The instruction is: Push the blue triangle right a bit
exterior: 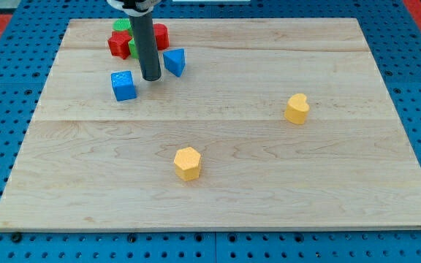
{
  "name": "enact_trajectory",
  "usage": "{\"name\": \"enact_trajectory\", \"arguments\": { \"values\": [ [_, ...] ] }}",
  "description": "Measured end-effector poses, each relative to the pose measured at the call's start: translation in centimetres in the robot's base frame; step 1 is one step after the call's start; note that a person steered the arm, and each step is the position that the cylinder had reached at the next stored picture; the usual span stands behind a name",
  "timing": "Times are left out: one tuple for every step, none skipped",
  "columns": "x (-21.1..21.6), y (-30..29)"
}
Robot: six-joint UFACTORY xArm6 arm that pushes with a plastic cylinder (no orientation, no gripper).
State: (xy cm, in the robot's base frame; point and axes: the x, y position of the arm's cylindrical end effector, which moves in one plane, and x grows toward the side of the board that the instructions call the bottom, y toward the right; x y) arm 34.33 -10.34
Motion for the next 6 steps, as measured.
{"name": "enact_trajectory", "arguments": {
  "values": [
    [-4.1, 1.0],
    [-5.6, 2.9],
    [-5.6, 7.0],
    [-5.6, 10.3],
    [-4.9, 12.5],
    [-7.5, 8.1]
  ]
}}
